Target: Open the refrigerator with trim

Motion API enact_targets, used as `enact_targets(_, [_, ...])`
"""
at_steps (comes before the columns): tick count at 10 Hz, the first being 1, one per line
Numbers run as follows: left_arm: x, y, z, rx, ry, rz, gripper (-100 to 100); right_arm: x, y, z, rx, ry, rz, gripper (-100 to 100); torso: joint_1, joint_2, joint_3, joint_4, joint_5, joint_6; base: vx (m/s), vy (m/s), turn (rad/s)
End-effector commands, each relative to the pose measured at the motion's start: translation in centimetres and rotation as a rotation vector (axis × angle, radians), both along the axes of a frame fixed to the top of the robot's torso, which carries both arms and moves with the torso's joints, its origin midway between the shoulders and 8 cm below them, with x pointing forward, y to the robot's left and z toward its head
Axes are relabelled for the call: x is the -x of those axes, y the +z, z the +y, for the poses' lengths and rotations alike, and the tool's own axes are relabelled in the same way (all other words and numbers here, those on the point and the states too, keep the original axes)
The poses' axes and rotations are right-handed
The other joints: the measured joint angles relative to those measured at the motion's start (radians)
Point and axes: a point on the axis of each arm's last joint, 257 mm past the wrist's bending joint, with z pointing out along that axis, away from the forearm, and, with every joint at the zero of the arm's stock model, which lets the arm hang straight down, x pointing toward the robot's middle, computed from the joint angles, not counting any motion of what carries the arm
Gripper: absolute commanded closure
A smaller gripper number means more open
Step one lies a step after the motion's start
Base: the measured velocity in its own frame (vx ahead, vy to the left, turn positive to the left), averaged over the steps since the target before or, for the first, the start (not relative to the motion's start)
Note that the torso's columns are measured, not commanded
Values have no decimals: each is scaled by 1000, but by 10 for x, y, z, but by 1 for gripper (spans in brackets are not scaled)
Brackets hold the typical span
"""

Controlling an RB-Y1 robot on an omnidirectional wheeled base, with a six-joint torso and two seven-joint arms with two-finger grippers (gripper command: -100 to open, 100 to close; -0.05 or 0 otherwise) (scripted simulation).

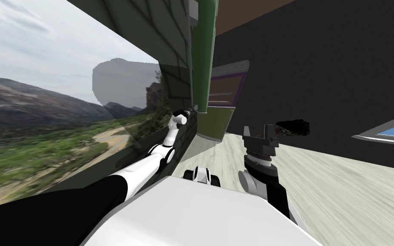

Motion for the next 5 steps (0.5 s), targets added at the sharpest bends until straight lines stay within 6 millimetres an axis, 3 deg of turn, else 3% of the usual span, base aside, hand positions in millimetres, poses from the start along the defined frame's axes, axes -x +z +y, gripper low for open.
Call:
enact_targets(1, [3,15,2,0,-6,3,-100,0,0,0,0,0,0,0,5,3,2,0,2,0,38,-63,24])
enact_targets(5, [10,37,3,-1,-17,3,-100,0,0,0,0,0,0,0,15,12,9,3,5,-1,24,-29,27])
